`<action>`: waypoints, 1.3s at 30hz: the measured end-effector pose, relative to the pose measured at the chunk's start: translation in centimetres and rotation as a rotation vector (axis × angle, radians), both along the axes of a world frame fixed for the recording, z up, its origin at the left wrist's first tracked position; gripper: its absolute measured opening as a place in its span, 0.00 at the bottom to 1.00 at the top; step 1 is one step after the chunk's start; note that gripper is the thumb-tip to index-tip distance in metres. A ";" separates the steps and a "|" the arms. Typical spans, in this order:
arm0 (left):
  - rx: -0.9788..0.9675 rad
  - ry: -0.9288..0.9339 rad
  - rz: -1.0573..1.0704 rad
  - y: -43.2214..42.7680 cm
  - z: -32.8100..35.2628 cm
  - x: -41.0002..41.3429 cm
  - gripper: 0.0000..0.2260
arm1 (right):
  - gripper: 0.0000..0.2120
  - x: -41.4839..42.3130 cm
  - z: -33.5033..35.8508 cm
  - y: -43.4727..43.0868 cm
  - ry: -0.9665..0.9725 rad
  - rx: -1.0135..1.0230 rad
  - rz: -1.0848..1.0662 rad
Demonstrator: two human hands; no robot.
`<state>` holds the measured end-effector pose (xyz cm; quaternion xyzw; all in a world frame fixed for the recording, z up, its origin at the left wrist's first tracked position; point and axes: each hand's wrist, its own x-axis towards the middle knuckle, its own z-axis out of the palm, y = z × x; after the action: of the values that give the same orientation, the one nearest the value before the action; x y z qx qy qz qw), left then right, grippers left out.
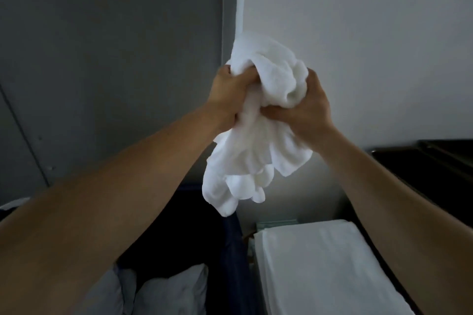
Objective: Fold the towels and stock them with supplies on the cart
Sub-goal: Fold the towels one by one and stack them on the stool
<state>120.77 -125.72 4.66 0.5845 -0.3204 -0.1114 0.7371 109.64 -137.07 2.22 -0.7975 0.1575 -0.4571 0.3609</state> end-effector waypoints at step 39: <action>0.313 0.070 -0.004 -12.7 -7.5 -16.0 0.06 | 0.30 -18.5 -6.8 -16.7 0.232 0.463 0.541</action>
<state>104.78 -138.45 -2.80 0.6874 -0.2743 -0.1820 0.6474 91.15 -153.76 -4.61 -0.7539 0.0802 -0.2042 0.6192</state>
